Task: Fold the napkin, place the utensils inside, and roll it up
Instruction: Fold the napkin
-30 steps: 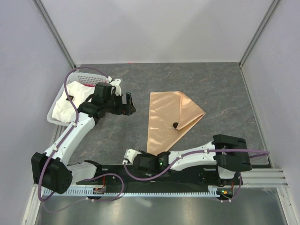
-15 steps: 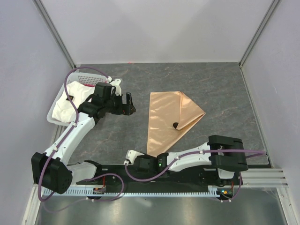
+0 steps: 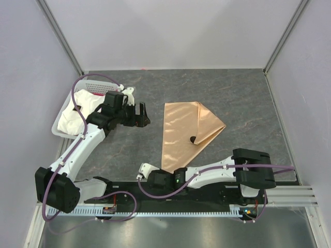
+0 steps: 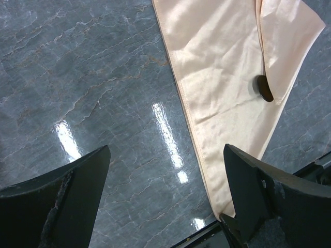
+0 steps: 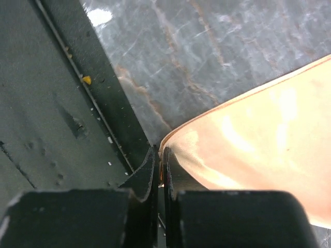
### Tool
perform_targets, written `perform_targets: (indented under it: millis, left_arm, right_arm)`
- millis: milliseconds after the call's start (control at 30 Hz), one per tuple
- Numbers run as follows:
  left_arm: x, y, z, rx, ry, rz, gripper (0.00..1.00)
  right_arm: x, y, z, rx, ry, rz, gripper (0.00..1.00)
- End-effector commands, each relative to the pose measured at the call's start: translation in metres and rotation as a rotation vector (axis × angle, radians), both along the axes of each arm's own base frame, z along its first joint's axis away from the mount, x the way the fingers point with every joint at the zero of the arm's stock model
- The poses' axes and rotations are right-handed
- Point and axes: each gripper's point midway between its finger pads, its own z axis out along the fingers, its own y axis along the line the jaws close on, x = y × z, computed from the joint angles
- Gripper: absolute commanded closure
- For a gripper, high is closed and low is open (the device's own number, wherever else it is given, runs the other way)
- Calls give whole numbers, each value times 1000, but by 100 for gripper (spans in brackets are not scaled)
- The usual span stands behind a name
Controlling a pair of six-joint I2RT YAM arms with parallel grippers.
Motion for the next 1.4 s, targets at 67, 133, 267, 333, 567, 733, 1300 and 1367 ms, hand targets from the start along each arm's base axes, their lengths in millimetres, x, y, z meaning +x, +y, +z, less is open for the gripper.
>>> perform_targets:
  millis: [67, 133, 267, 333, 567, 733, 1300, 1367]
  left_arm:
    - [3, -7, 4, -40, -4, -2, 2]
    - [3, -7, 5, -42, -7, -1, 2]
    - [3, -7, 4, -42, -7, -1, 2]
    - [3, -7, 3, -40, -3, 0, 2]
    - [3, -8, 3, -43, -2, -6, 2]
    - [3, -9, -1, -46, 11, -5, 2]
    - [-28, -47, -45, -288, 217, -12, 4]
    - [-33, -45, -53, -311, 239, 33, 4]
  right_arm:
    - [31, 11, 43, 165, 39, -139, 100]
    - [43, 7, 49, 197, 53, -190, 100]
    - [63, 1, 61, 277, 87, -273, 100]
    - [74, -5, 67, 309, 92, -318, 100]
    - [99, -22, 85, 411, 148, -450, 100]
    - [90, -20, 95, 433, 210, -386, 100]
    - [63, -25, 47, 358, 296, -332, 100]
    - [61, -25, 42, 352, 293, -316, 100]
